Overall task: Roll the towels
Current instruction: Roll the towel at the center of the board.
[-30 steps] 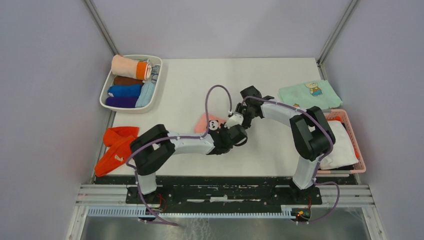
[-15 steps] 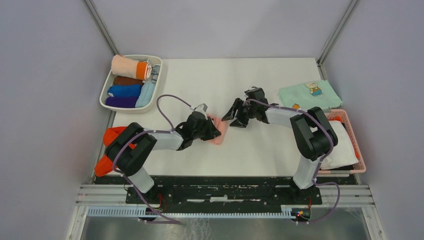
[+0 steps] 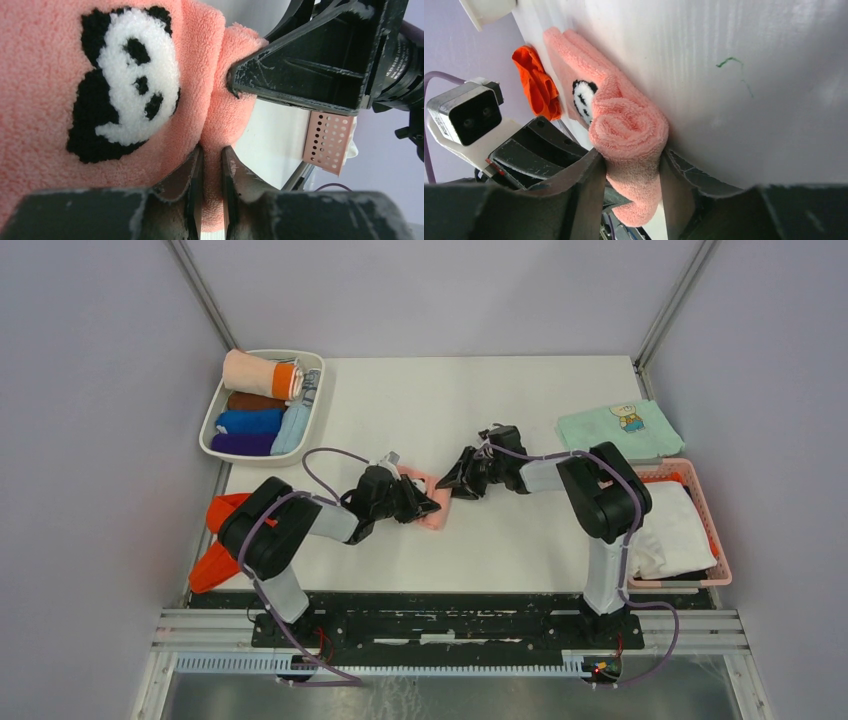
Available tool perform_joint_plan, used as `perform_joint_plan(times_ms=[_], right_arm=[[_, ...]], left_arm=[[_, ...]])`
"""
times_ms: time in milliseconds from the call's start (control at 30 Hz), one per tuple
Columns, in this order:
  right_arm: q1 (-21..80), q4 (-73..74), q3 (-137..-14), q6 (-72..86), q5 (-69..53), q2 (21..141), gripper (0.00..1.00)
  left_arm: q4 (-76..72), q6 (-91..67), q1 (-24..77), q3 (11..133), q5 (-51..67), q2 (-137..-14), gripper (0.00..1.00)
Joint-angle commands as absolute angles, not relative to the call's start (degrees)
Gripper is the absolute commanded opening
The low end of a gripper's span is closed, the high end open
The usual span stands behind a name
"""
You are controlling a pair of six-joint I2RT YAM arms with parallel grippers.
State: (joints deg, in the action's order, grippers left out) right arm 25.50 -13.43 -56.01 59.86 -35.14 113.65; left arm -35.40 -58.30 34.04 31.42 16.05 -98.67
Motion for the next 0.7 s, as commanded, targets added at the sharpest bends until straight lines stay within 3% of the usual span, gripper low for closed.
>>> perform_joint_plan(times_ms=[0,167,367,533,667], right_arm=[[26.06,-11.28,-55.76,57.64,-32.75,115.22,0.43],[26.22,2.66,-58.00,52.61,-23.72,110.54,0.31],[27.98,17.72,-62.67,51.06,-12.75,106.88,0.25],[29.25,25.60,-65.74,52.75,-6.92,106.10,0.22],[30.00,28.68,-67.49,54.08,-5.62,106.62,0.21]], left_arm=[[-34.32,-61.47,33.84,30.32,17.93,-100.80,0.06],[-24.83,-56.82,35.02,32.85,13.13,-96.57,0.28],[-7.51,-48.53,42.06,39.73,-1.80,-88.66,0.53],[4.95,-43.23,51.60,46.93,-21.22,-84.71,0.64],[10.52,-38.82,59.81,52.99,-36.14,-87.08,0.66]])
